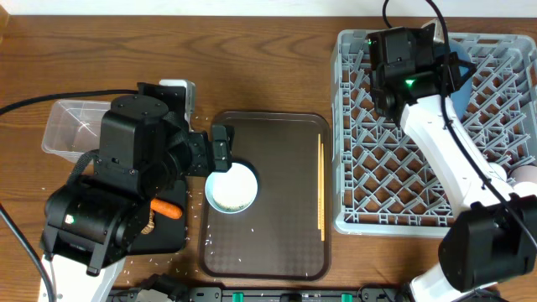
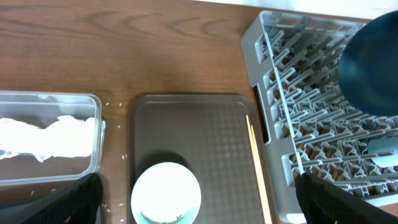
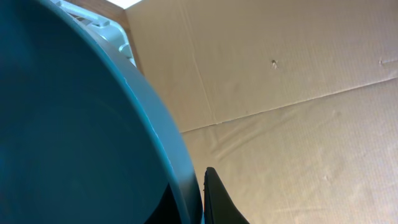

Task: Sort waste into correct bins and load items into the dishwasher rack
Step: 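Lower blue plate upright into rack's back slots with right gripper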

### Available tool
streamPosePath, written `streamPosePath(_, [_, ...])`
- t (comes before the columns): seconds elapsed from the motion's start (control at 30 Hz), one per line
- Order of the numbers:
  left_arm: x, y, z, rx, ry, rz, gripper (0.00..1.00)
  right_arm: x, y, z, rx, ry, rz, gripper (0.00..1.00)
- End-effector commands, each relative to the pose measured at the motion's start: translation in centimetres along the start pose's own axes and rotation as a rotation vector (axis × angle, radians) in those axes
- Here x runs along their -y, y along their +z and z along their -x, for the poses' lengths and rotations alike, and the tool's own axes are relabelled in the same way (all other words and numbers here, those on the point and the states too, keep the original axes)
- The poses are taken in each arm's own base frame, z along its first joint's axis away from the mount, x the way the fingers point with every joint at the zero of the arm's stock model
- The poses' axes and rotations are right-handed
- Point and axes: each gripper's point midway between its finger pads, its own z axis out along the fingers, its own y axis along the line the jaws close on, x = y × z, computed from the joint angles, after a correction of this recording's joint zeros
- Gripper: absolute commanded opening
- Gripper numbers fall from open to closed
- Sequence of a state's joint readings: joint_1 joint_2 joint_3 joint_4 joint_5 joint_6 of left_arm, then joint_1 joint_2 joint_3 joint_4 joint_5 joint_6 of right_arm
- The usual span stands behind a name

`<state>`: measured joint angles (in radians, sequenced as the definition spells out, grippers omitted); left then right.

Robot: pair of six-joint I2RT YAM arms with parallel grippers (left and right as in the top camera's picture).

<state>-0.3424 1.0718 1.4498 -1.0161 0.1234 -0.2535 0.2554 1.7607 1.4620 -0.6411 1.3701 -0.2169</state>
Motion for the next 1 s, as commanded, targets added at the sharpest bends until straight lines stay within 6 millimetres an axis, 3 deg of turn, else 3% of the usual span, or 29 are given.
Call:
streamPosePath(0.0, [-0.2, 0.0, 0.2, 0.002, 0.016, 0.014, 1.0, -0.6, -0.6, 0.3, 0.002, -0.036, -0.056, 0.01])
streamPosePath(0.43, [-0.3, 0.0, 0.0, -0.007, 0.015, 0.017, 1.0, -4.0, -1.9, 1.0, 0.04, -0.1, -0.011, 0.02])
streamPosePath(0.47, [-0.3, 0.0, 0.0, -0.007, 0.015, 0.017, 1.0, -4.1, -2.0, 1.0, 0.043, -0.101, -0.006, 0.06])
streamPosePath(0.53, [-0.3, 0.0, 0.0, -0.007, 0.015, 0.017, 1.0, -4.2, -2.2, 1.1, 0.049, -0.103, 0.0, 0.25])
streamPosePath(0.57, [-0.3, 0.0, 0.0, -0.007, 0.015, 0.017, 1.0, -4.3, -2.3, 1.1, 0.051, -0.105, 0.005, 0.3])
streamPosePath(0.83, [-0.3, 0.0, 0.0, -0.008, 0.015, 0.017, 1.0, -6.1, -3.6, 1.7, 0.095, -0.151, 0.094, 0.41])
streamPosePath(0.97, [-0.3, 0.0, 0.0, -0.008, 0.015, 0.017, 1.0, -6.8, -4.3, 2.0, 0.118, -0.195, 0.126, 0.52])
